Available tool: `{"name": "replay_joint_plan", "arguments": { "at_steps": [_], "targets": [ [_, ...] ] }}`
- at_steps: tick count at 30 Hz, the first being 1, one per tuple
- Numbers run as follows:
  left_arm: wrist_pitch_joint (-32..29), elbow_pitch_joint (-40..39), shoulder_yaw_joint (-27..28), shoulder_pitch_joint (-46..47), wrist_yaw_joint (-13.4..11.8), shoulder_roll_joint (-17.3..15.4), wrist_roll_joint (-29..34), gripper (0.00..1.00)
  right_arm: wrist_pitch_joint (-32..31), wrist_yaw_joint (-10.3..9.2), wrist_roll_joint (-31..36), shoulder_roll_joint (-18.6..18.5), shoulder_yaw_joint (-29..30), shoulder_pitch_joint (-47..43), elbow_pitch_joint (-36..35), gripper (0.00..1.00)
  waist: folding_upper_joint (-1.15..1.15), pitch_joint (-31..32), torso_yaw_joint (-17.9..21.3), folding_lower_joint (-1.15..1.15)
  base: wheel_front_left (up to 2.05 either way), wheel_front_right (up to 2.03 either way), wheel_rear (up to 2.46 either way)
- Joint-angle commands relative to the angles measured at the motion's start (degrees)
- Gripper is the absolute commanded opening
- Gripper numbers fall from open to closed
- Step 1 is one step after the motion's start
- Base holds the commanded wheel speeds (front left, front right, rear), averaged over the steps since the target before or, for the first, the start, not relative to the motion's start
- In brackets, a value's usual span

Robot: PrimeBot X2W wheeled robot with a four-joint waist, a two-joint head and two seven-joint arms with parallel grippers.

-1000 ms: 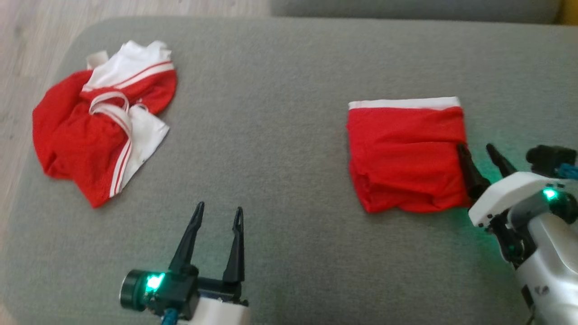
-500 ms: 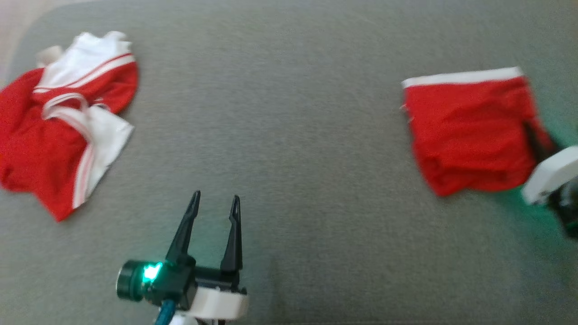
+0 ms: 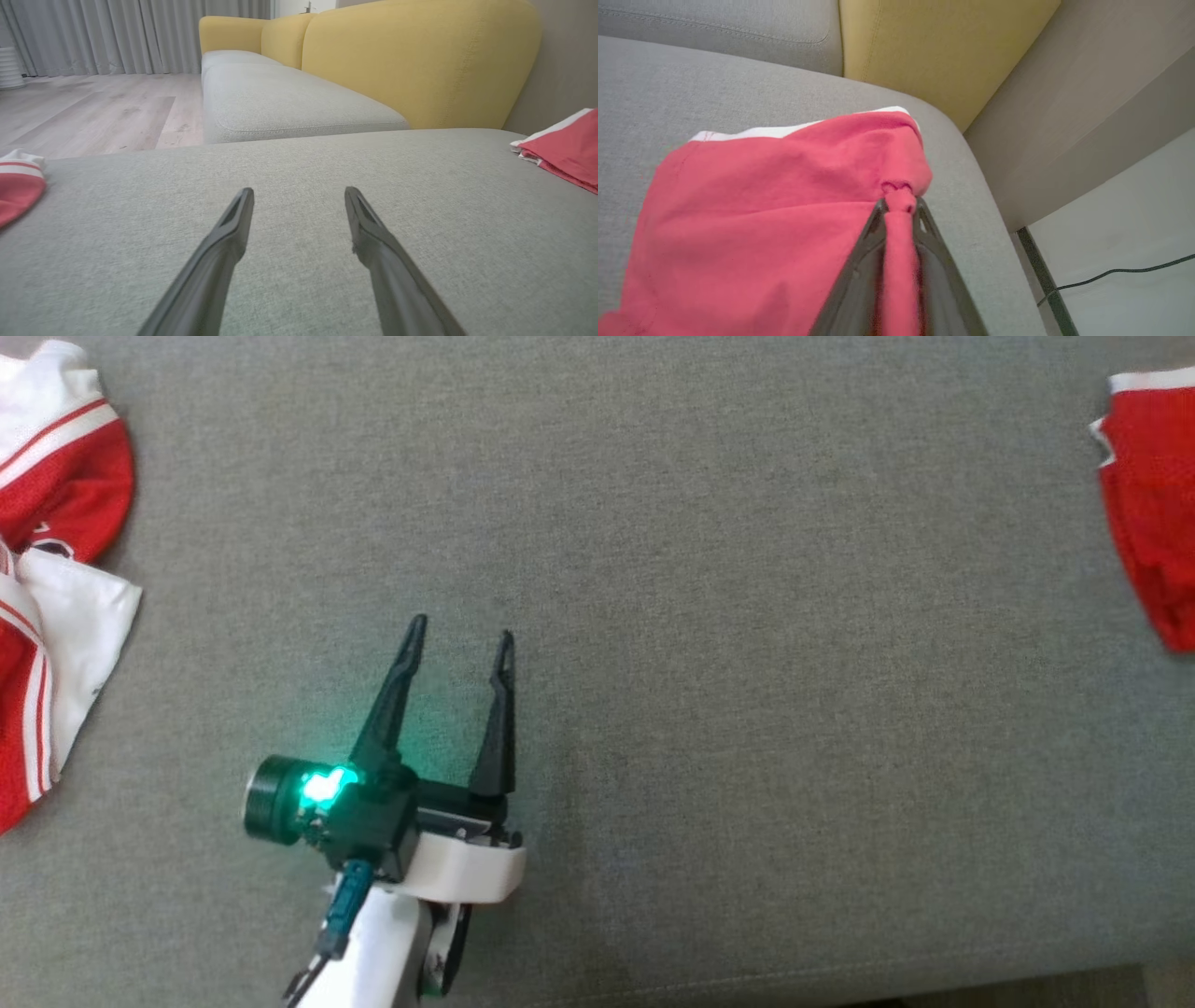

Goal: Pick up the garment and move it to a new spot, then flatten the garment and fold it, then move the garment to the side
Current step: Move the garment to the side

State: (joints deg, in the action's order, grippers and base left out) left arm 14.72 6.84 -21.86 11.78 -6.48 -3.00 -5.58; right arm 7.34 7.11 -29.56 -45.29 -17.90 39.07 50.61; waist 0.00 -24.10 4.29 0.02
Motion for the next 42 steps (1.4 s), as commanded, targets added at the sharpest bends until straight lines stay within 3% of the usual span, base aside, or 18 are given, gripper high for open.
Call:
{"name": "replay_joint_plan", "arguments": {
  "at_steps": [1, 6, 13, 16, 17, 25, 31, 42],
  "targets": [
    [0.28, -1.35, 0.98, 0.74, 0.17, 0.12, -0.33, 1.00, 1.51, 0.37, 1.61, -2.97, 0.37, -0.01, -0.17, 1.00, 0.00, 1.01, -0.37, -0.02, 0.00, 0.00, 0.00],
    [0.28, -0.59, 0.65, -0.23, -0.22, 0.12, -1.20, 1.00, 3.92, 0.37, 6.30, -0.14, 1.45, 0.17, 1.12, 1.00, 0.00, 4.99, -1.35, -0.02, 0.00, 0.00, 0.00],
    [0.28, 1.19, 1.55, -5.82, -1.83, 0.13, -4.98, 1.00, 7.37, 0.37, 8.84, 13.32, 3.05, -7.55, -3.89, 1.00, 0.00, 16.73, -4.19, -0.02, 0.00, 0.00, 0.00],
    [0.28, 2.41, 2.51, -8.91, -2.35, 0.13, -6.15, 1.00, 7.60, 0.37, 10.07, 18.47, 4.09, -14.17, -9.67, 1.00, 0.00, 21.94, -5.48, -0.02, 0.00, 0.00, 0.00],
    [0.28, 3.19, 3.34, -10.69, -2.53, 0.13, -6.41, 1.00, 7.62, 0.37, 10.60, 22.28, 6.69, -19.11, -14.65, 1.00, 0.00, 24.37, -6.10, -0.02, 0.00, 0.00, 0.00],
    [0.28, 3.28, 7.47, -13.89, -3.26, 0.13, -4.89, 1.00, 7.64, 0.37, 16.96, 38.22, 13.30, -36.62, -33.03, 1.00, 0.00, 30.02, -7.61, -0.02, 0.00, 0.00, 0.00],
    [0.28, 2.93, 9.37, -17.02, -3.16, 0.06, -2.26, 1.00, 7.65, 0.37, 21.14, 41.69, 12.64, -44.54, -39.70, 1.00, 0.00, 32.56, -7.04, -0.02, 0.00, 0.00, 0.00],
    [0.28, 2.00, 12.09, -20.70, -1.46, -0.24, 0.94, 1.00, 7.65, 0.37, 21.00, 42.38, 12.19, -47.18, -40.14, 1.00, 0.00, 33.40, -6.61, -0.02, 0.00, 0.00, 0.00]
  ]
}}
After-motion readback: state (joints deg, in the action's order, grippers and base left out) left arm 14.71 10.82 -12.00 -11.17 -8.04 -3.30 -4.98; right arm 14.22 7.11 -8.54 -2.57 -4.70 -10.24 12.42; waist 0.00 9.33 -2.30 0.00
